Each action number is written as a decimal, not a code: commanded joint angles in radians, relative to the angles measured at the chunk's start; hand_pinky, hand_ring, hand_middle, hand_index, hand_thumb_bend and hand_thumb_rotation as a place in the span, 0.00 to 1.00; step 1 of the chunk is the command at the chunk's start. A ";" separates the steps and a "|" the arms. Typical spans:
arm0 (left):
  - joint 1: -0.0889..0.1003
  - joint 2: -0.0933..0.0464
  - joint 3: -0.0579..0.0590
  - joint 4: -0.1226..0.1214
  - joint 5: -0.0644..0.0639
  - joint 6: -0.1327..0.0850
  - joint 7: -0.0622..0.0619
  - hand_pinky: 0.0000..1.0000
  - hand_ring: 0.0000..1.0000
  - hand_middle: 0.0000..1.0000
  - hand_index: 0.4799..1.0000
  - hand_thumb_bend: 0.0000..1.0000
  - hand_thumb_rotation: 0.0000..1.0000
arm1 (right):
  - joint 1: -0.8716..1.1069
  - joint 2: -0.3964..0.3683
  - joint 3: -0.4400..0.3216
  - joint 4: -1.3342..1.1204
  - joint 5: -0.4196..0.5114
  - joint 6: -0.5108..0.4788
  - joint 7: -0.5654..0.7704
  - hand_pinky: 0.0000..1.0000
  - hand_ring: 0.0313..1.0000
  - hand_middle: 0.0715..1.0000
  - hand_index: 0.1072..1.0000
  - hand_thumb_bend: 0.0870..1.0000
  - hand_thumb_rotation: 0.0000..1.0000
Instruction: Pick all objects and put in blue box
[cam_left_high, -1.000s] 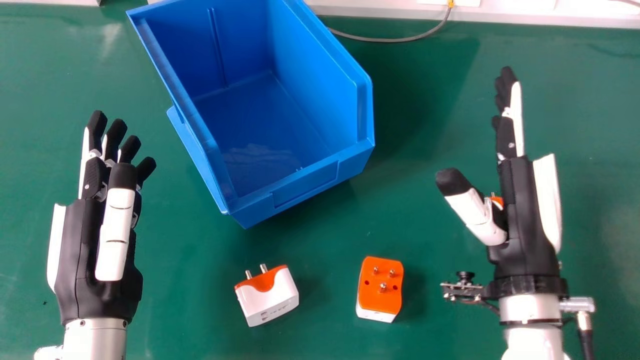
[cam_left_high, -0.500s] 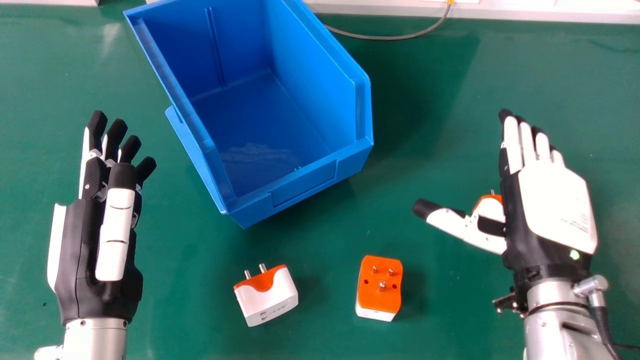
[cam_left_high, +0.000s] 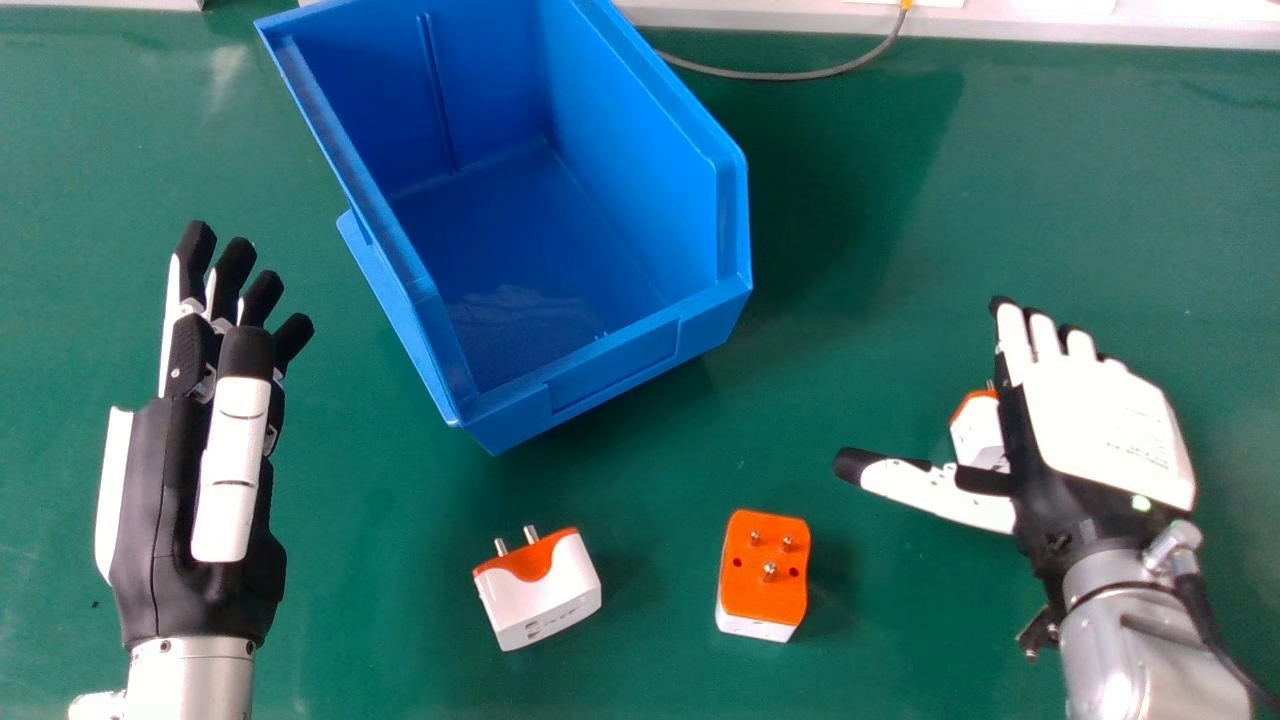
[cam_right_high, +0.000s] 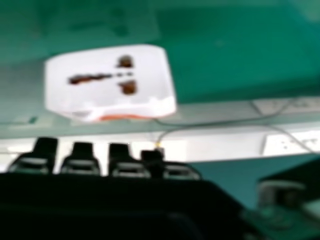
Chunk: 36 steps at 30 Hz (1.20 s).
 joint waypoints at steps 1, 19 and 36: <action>-0.003 0.007 0.005 -0.011 0.000 -0.017 -0.001 0.92 0.96 0.98 0.97 0.73 0.78 | -0.019 -0.020 0.003 -0.032 -0.012 0.016 0.012 0.98 1.00 1.00 1.00 0.87 0.74; 0.002 0.007 0.002 -0.021 0.004 -0.010 0.002 0.92 0.96 0.99 0.98 0.72 0.78 | -0.038 -0.056 -0.021 -0.019 0.045 0.040 0.010 0.98 1.00 1.00 1.00 0.88 0.47; 0.007 0.009 0.000 -0.030 0.001 -0.003 -0.003 0.92 0.97 0.99 0.98 0.71 0.78 | -0.065 -0.112 -0.021 -0.006 0.123 0.048 0.109 0.98 1.00 1.00 0.98 0.89 0.41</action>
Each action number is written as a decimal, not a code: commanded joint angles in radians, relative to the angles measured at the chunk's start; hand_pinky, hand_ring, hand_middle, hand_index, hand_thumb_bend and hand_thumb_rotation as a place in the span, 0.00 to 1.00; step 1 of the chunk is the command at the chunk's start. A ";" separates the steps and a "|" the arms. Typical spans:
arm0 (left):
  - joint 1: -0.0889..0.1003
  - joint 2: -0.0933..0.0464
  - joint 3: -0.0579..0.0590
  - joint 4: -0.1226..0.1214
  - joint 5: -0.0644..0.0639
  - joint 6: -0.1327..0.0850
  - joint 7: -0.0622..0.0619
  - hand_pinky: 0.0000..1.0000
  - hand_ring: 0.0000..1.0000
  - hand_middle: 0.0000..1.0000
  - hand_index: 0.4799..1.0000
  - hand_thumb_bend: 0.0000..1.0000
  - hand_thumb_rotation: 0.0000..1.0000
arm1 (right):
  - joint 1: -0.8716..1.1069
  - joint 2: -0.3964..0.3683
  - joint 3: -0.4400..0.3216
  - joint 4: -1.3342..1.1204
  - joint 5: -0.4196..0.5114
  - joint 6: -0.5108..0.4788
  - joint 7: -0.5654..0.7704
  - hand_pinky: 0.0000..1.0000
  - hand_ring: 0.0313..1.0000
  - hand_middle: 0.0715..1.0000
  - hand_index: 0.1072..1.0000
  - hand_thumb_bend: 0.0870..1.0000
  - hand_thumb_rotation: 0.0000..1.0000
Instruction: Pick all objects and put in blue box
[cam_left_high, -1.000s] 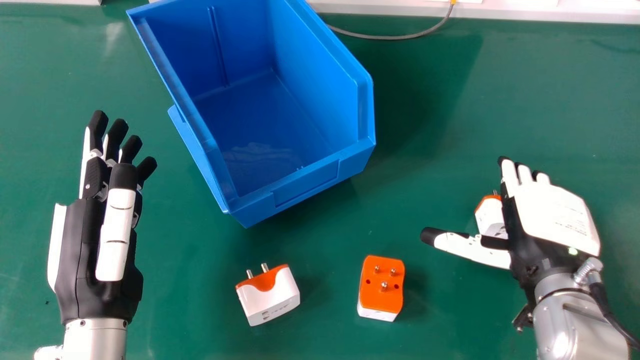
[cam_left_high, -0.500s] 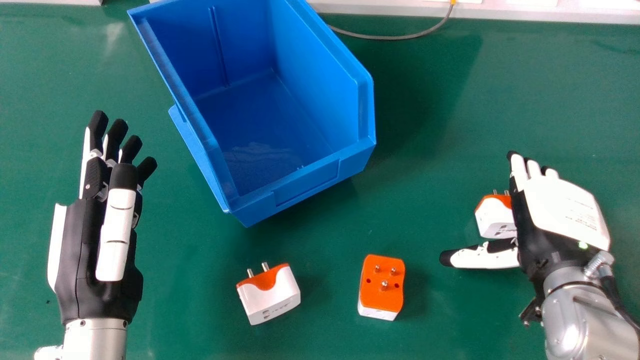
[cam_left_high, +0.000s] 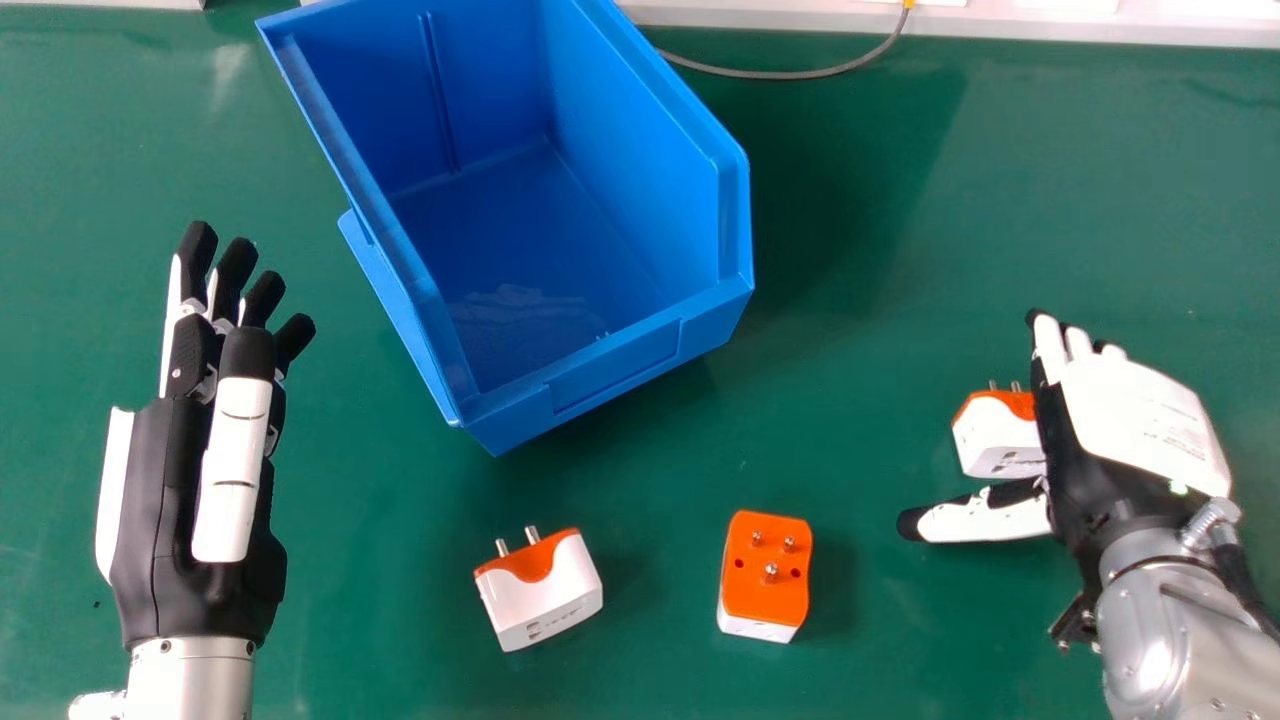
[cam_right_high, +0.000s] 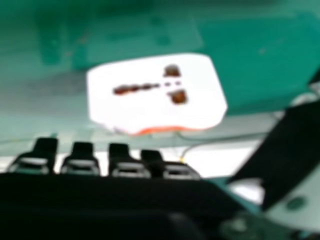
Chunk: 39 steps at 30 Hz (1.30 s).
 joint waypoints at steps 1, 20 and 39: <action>0.004 0.008 0.001 -0.027 -0.001 -0.004 -0.002 0.92 0.97 0.99 0.98 0.71 0.78 | -0.025 -0.032 -0.007 -0.018 0.013 -0.001 0.036 0.98 1.00 1.00 0.98 0.89 0.39; 0.001 0.011 0.008 -0.021 -0.001 -0.010 -0.007 0.92 0.97 0.99 0.98 0.72 0.78 | -0.144 -0.132 -0.016 0.152 0.178 -0.061 0.110 0.92 0.97 0.98 0.93 0.89 0.23; 0.009 0.013 0.008 -0.035 -0.019 -0.002 -0.014 0.93 0.97 0.99 0.97 0.73 0.77 | -0.234 -0.161 0.063 0.298 0.178 -0.097 0.090 0.87 0.95 0.98 0.88 0.86 0.11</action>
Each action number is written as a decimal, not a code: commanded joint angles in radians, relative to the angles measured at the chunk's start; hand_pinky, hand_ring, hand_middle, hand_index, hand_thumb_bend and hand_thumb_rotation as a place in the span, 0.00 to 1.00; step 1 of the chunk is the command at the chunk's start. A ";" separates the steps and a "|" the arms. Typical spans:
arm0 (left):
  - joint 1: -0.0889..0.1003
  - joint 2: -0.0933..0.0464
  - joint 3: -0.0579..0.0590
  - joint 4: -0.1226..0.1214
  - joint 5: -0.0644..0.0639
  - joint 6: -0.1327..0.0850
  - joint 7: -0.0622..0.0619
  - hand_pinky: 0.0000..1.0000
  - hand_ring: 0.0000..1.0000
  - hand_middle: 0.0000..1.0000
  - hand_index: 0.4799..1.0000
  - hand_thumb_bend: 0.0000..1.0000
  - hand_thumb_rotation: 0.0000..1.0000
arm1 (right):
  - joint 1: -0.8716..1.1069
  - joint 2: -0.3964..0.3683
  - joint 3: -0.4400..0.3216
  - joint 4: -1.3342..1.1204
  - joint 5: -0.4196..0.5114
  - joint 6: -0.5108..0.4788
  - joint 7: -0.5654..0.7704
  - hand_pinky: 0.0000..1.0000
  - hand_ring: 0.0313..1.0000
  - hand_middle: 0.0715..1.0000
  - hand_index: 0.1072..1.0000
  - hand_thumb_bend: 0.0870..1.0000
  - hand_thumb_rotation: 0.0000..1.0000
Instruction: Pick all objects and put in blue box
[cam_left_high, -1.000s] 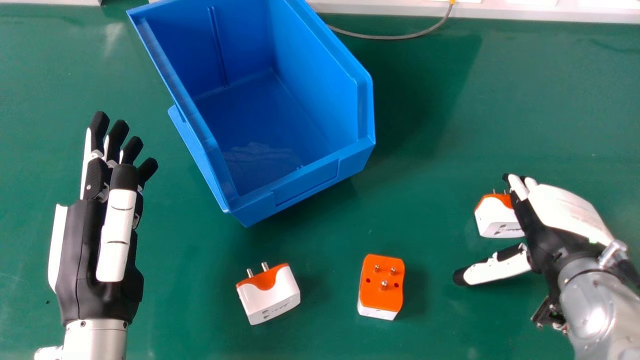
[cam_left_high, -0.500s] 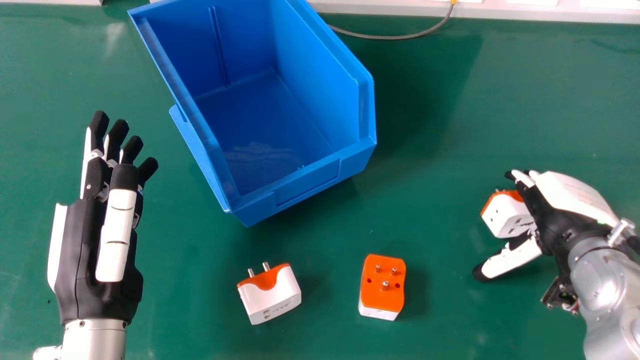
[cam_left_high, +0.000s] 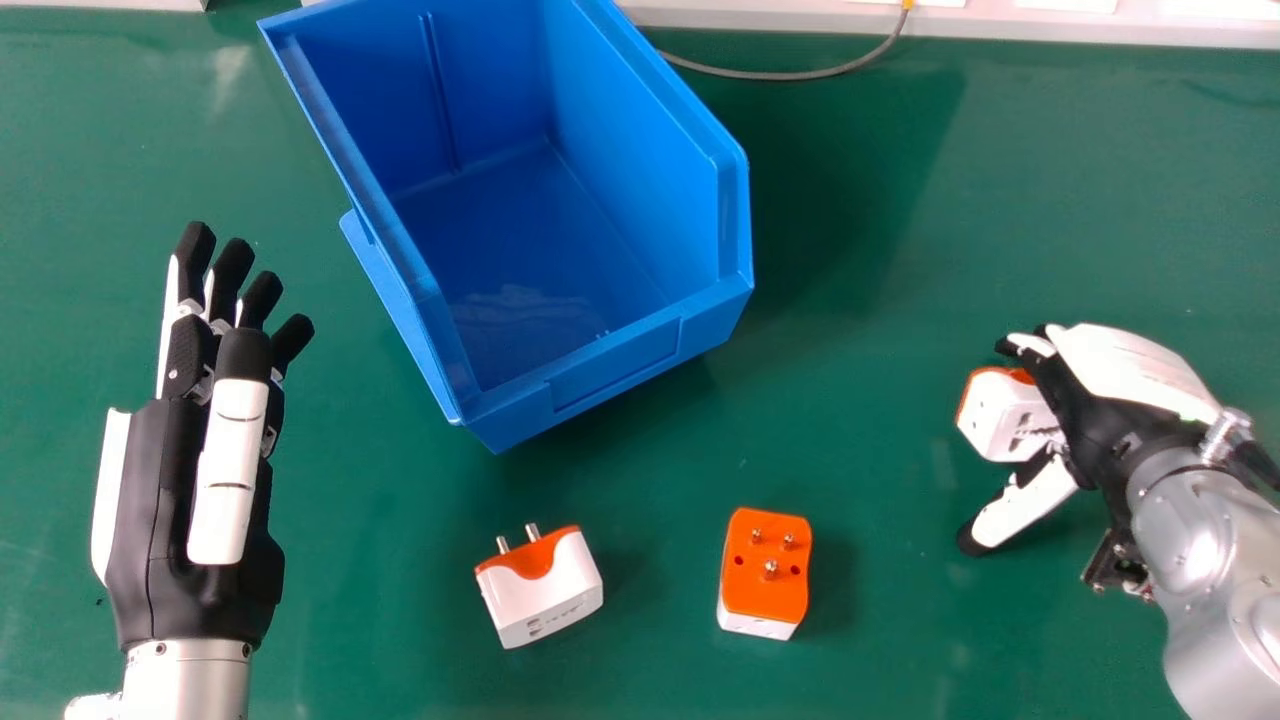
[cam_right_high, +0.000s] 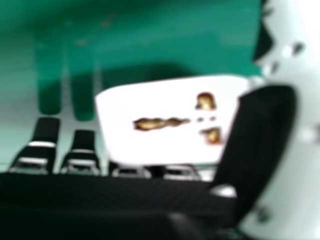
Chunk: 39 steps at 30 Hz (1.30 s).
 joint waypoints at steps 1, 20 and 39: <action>0.004 0.010 0.004 -0.029 0.007 -0.010 0.001 0.93 0.97 0.99 0.97 0.73 0.77 | 0.006 -0.012 0.018 0.025 -0.005 0.006 0.002 0.87 0.95 0.98 0.88 0.86 0.11; 0.010 0.008 0.008 -0.038 0.008 -0.007 0.007 0.92 0.97 0.99 0.96 0.74 0.76 | 0.017 -0.009 0.058 0.061 -0.005 -0.084 -0.170 0.74 0.84 0.90 0.83 0.85 0.05; 0.013 0.007 0.007 -0.056 0.002 0.015 0.008 0.92 0.96 0.99 0.96 0.75 0.76 | 0.003 -0.064 0.078 0.032 -0.014 0.004 -0.001 0.58 0.69 0.68 0.72 0.66 0.03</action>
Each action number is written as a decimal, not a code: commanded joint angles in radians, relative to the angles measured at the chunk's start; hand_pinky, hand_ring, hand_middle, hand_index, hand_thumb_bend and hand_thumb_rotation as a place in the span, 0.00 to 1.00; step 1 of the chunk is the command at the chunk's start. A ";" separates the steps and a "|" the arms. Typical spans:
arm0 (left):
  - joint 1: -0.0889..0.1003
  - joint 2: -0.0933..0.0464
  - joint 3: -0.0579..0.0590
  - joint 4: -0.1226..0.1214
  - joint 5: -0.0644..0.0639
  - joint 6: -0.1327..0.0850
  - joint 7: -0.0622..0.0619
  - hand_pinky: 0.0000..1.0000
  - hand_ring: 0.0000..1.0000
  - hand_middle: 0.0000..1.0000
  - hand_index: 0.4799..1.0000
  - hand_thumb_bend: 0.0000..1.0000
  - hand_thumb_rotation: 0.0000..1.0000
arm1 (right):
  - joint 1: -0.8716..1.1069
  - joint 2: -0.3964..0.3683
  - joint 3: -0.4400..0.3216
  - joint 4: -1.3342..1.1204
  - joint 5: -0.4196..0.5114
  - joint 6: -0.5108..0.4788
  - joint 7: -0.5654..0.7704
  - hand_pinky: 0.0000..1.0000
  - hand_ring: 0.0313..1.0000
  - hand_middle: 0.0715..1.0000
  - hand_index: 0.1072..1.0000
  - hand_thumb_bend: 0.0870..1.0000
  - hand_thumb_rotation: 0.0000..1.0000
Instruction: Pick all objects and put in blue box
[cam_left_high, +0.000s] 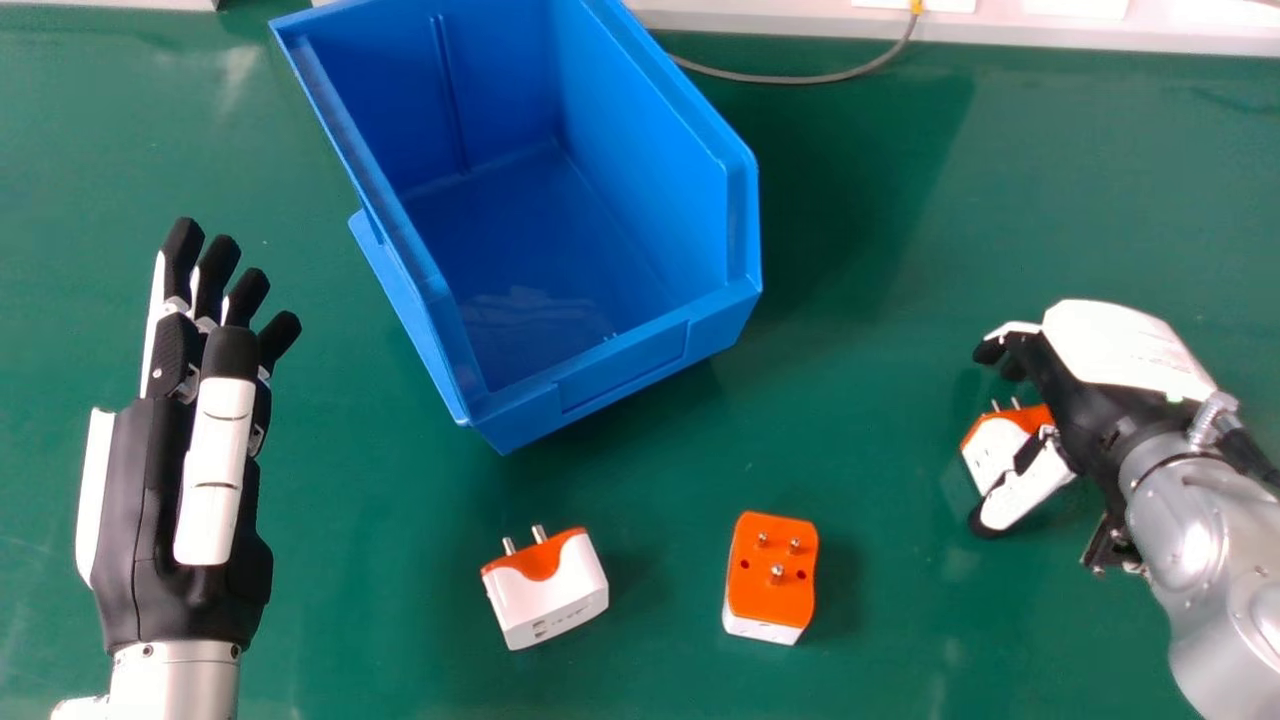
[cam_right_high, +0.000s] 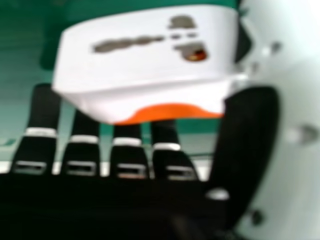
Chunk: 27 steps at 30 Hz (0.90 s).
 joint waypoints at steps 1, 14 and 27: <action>0.003 0.006 0.002 -0.024 0.002 -0.007 0.001 0.92 0.96 0.99 0.96 0.75 0.76 | 0.031 -0.021 0.015 0.026 -0.003 0.035 0.059 0.58 0.69 0.68 0.72 0.66 0.03; 0.008 0.007 0.001 -0.023 0.013 -0.015 0.001 0.92 0.96 0.98 0.96 0.75 0.76 | 0.012 -0.022 0.040 0.028 -0.057 0.107 0.075 0.53 0.63 0.61 0.61 0.59 0.02; 0.002 0.011 0.000 -0.015 0.016 -0.016 -0.004 0.92 0.96 0.98 0.96 0.74 0.76 | 0.026 0.009 0.031 0.012 -0.052 0.108 -0.009 0.49 0.57 0.56 0.54 0.54 0.01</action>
